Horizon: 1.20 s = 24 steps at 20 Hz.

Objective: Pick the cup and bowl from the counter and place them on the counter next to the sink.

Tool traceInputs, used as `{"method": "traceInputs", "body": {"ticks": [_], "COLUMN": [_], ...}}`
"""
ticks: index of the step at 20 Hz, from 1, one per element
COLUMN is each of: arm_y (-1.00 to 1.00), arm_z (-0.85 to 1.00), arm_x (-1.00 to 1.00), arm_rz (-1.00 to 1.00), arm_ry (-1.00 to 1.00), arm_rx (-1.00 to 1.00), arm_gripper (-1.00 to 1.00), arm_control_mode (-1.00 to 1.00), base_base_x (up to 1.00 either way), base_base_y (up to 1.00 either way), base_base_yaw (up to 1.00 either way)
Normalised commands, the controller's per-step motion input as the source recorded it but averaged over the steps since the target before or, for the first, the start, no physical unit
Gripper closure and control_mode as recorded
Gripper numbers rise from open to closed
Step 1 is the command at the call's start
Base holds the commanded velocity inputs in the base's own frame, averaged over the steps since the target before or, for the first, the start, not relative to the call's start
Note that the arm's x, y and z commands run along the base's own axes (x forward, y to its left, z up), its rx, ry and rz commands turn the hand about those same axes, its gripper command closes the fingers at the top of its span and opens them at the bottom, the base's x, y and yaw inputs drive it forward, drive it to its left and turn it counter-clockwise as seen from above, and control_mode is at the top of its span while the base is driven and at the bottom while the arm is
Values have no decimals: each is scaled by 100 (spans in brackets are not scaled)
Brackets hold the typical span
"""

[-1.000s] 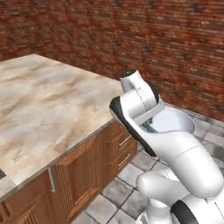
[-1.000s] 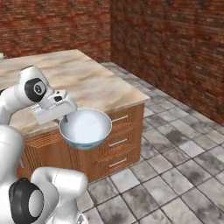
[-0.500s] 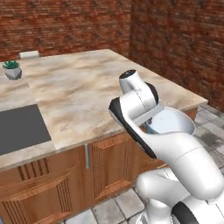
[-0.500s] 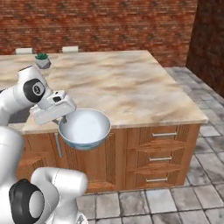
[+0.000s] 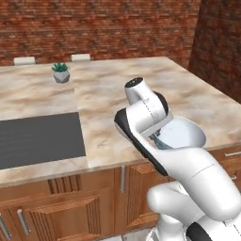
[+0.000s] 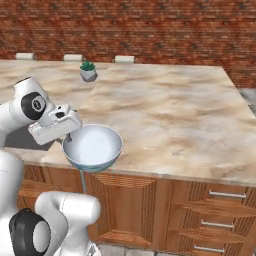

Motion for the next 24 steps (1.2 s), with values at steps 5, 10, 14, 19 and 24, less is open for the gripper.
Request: {"method": "traceInputs", "body": {"ticks": [5, 10, 14, 19, 24], "arm_y": [0, 0, 0, 0, 0], "arm_z": [0, 0, 0, 0, 0], "arm_x": [0, 0, 0, 0, 0], "arm_rz": [0, 0, 0, 0, 0], "arm_ry": [0, 0, 0, 0, 0], "arm_rx": [0, 0, 0, 0, 0], "arm_gripper": [100, 100, 100, 100, 100], "arm_control_mode": [100, 100, 100, 100, 100], "base_base_x": [100, 46, 0, 0, 0], "base_base_y": [-24, -3, 0, 0, 0], "base_base_yaw": [-3, -5, 0, 0, 0]}}
